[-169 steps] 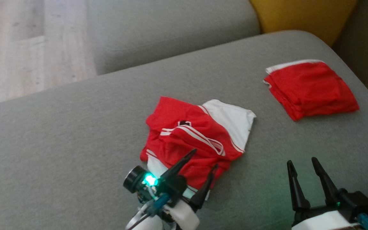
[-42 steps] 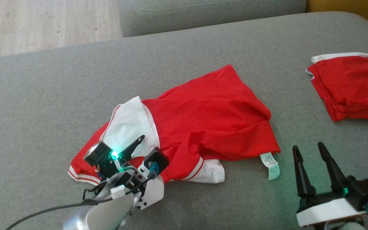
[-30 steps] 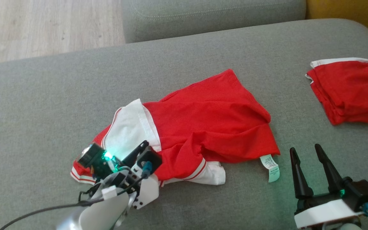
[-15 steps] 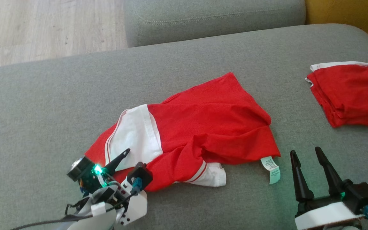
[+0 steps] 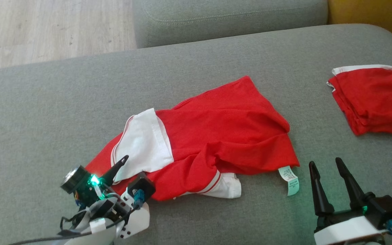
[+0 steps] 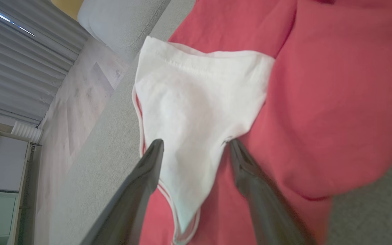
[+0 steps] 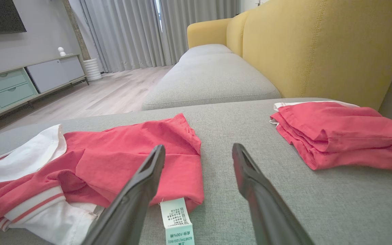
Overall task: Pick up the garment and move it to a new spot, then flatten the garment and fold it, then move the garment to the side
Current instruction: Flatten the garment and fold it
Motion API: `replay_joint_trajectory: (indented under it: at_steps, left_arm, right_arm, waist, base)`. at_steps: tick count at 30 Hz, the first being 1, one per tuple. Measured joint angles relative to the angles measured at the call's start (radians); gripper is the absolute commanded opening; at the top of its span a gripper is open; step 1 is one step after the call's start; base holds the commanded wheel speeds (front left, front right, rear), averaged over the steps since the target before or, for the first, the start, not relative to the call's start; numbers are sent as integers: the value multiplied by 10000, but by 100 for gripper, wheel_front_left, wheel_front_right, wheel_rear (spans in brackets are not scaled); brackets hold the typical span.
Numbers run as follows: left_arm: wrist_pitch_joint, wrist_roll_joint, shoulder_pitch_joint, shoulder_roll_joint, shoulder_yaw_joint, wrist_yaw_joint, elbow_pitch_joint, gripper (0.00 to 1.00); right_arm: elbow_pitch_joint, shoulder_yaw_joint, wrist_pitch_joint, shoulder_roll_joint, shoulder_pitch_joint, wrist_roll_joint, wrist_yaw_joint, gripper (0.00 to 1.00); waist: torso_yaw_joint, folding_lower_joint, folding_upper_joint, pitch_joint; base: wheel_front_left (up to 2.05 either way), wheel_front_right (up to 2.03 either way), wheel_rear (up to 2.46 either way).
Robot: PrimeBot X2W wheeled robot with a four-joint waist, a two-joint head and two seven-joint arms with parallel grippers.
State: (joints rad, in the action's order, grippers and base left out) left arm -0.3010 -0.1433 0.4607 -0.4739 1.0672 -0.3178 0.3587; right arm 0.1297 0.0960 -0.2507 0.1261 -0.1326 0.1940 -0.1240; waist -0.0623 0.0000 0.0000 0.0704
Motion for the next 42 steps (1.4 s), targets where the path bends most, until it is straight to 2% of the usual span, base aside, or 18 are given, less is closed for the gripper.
replay_joint_trajectory:
  at_steps: [6,11,22,31,32,33,35,42]
  left_arm:
    - [-144,-140,-54,-27,0,82,15,100]
    - [226,-128,-119,-113,-2,-25,-35,100]
    - [1003,35,498,775,100,38,1072,100]
    - [1444,-21,689,1104,297,372,1822,100]
    - [1457,-21,699,1126,307,376,1873,93]
    - [1522,-21,715,1143,324,378,1919,51]
    - [1540,-25,755,1193,339,431,2002,0]
    - [1927,-69,867,1313,445,548,1944,0]
  right_arm:
    - [8,-6,0,4,-2,63,0,100]
    - [8,-21,0,8,-2,73,0,100]
    - [17,56,0,52,16,98,0,100]
    - [15,-29,0,52,49,171,0,100]
    - [15,-33,0,50,50,171,0,100]
    - [15,-35,0,48,53,171,0,100]
    - [15,-48,0,46,55,171,0,100]
    - [17,-111,0,40,57,171,0,100]
  waist:
    - [-163,0,0,-24]
    - [-257,0,0,-3]
    - [-627,0,0,188]
    - [-828,1,0,363]
    - [-826,1,0,368]
    - [-823,0,0,372]
    - [-809,1,0,374]
    - [-687,0,0,331]
  base:
    - [0,0,0]
    - [0,0,0]
    - [0,0,0]
    - [0,0,0]
    - [0,0,0]
    - [0,0,0]
    - [0,0,0]
    - [0,0,0]
